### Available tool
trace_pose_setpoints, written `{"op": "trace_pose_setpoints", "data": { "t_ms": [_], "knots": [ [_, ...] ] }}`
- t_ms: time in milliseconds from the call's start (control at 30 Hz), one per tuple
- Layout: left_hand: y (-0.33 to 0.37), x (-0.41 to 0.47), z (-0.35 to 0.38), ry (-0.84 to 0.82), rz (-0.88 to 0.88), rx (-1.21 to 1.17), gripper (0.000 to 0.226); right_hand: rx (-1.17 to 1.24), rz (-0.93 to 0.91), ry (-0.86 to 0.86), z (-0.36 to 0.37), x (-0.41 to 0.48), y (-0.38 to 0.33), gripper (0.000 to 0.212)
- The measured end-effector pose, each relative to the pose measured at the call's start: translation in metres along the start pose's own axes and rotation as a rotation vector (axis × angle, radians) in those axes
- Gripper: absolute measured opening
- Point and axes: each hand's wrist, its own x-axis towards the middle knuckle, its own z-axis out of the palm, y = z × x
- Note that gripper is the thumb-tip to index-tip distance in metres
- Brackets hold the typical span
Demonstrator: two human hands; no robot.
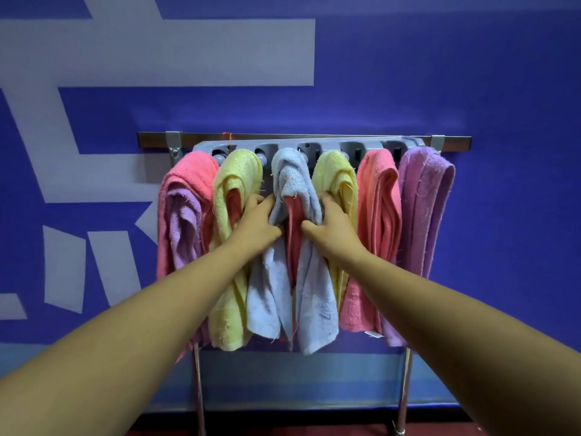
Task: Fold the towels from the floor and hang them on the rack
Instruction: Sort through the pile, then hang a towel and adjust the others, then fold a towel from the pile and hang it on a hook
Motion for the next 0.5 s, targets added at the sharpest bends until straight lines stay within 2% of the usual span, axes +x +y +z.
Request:
{"op": "trace_pose_setpoints", "data": {
  "t_ms": [100, 167, 267, 300, 400, 500],
  "knots": [
    [-0.006, -0.006, 0.005, 0.063, 0.043, 0.113, 0.046, -0.081, -0.047, 0.117, 0.003, -0.007, 0.003, 0.036],
    [-0.005, -0.007, 0.007, 0.079, 0.042, 0.111, 0.06, -0.075, -0.058, 0.109, 0.01, -0.012, 0.007, 0.044],
    [-0.011, -0.013, 0.013, -0.007, -0.049, 0.171, 0.073, -0.078, -0.052, 0.031, 0.021, -0.025, 0.012, 0.058],
    [-0.014, -0.017, 0.016, -0.054, -0.073, 0.165, 0.068, -0.073, -0.066, -0.007, 0.024, -0.03, 0.014, 0.063],
    [-0.024, -0.037, 0.025, -0.168, -0.114, 0.141, 0.033, -0.026, -0.07, -0.102, 0.032, -0.042, 0.022, 0.076],
    [-0.035, -0.053, 0.034, -0.203, -0.119, 0.142, 0.033, 0.025, -0.025, -0.162, 0.038, -0.056, 0.028, 0.07]
  ]
}}
